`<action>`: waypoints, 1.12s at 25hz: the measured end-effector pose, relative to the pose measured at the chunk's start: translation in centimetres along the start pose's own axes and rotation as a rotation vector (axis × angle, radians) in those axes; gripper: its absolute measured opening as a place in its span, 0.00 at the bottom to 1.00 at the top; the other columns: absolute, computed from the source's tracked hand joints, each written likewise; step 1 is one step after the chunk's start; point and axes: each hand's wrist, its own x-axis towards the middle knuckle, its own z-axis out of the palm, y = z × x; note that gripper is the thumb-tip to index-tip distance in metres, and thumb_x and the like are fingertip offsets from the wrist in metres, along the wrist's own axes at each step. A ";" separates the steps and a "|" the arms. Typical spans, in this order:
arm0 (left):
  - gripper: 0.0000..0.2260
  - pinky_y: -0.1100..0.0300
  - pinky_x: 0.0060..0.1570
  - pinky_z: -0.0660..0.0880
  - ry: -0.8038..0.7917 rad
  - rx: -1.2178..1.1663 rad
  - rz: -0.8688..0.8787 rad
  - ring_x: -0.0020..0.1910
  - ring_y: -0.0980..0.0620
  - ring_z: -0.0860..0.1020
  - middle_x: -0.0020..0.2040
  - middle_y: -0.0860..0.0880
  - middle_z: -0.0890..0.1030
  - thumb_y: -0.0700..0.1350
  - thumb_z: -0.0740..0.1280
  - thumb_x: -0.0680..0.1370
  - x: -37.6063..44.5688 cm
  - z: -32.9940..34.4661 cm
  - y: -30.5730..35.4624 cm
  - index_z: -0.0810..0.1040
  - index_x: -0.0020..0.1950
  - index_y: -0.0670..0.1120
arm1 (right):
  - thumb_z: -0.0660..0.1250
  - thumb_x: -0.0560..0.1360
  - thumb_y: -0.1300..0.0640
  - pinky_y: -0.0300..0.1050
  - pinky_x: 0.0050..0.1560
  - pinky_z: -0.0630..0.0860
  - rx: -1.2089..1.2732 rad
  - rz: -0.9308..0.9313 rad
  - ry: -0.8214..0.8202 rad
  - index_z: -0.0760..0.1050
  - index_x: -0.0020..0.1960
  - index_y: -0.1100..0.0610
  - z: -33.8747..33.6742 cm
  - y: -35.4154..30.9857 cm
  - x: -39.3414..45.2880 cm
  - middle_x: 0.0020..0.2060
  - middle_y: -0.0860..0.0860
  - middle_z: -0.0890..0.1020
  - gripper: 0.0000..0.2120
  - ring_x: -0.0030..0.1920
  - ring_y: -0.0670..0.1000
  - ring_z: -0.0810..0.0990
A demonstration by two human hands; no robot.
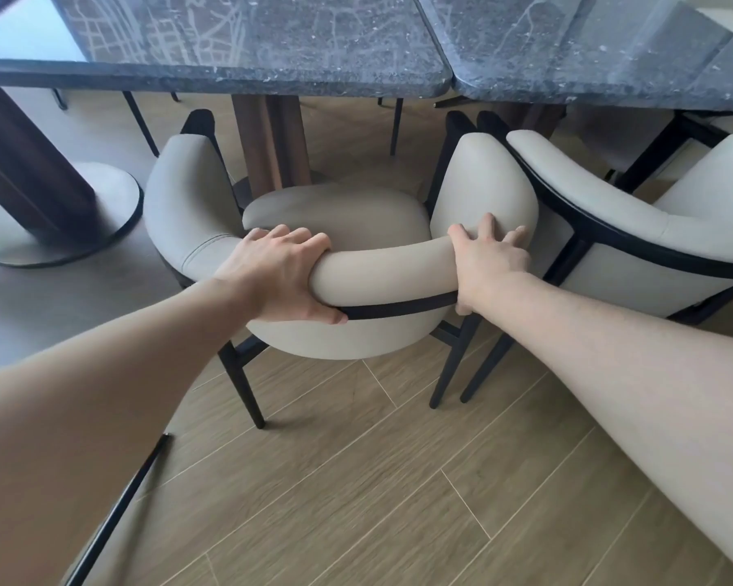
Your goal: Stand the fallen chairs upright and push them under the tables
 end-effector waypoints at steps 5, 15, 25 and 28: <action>0.42 0.51 0.74 0.56 0.100 -0.123 -0.195 0.71 0.45 0.67 0.67 0.49 0.73 0.74 0.70 0.62 -2.1 1.0 1.7 0.68 0.70 0.55 | 0.72 0.73 0.60 0.54 0.50 0.77 0.046 0.038 0.024 0.45 0.79 0.52 0.3 -1.4 -1.9 0.78 0.62 0.48 0.46 0.76 0.74 0.52; 0.44 0.44 0.79 0.39 0.338 -0.116 -0.211 0.83 0.46 0.41 0.84 0.48 0.40 0.64 0.64 0.75 -8.9 2.8 5.1 0.41 0.83 0.57 | 0.72 0.71 0.41 0.62 0.77 0.49 0.267 -0.480 0.471 0.42 0.81 0.49 0.9 -2.9 -7.9 0.81 0.57 0.40 0.51 0.80 0.62 0.43; 0.31 0.39 0.78 0.47 0.296 0.008 -0.070 0.81 0.39 0.56 0.82 0.44 0.59 0.58 0.59 0.84 -3.5 4.1 5.7 0.55 0.83 0.46 | 0.54 0.79 0.34 0.67 0.75 0.44 0.259 -0.480 0.414 0.49 0.81 0.54 3.5 -4.3 -3.7 0.78 0.58 0.57 0.39 0.79 0.61 0.50; 0.30 0.39 0.77 0.50 0.299 0.002 -0.070 0.81 0.39 0.58 0.82 0.43 0.61 0.56 0.60 0.83 -3.4 3.6 5.8 0.58 0.82 0.45 | 0.54 0.79 0.34 0.66 0.76 0.43 0.254 -0.468 0.376 0.48 0.81 0.54 2.8 -4.3 -3.8 0.78 0.57 0.56 0.39 0.79 0.61 0.49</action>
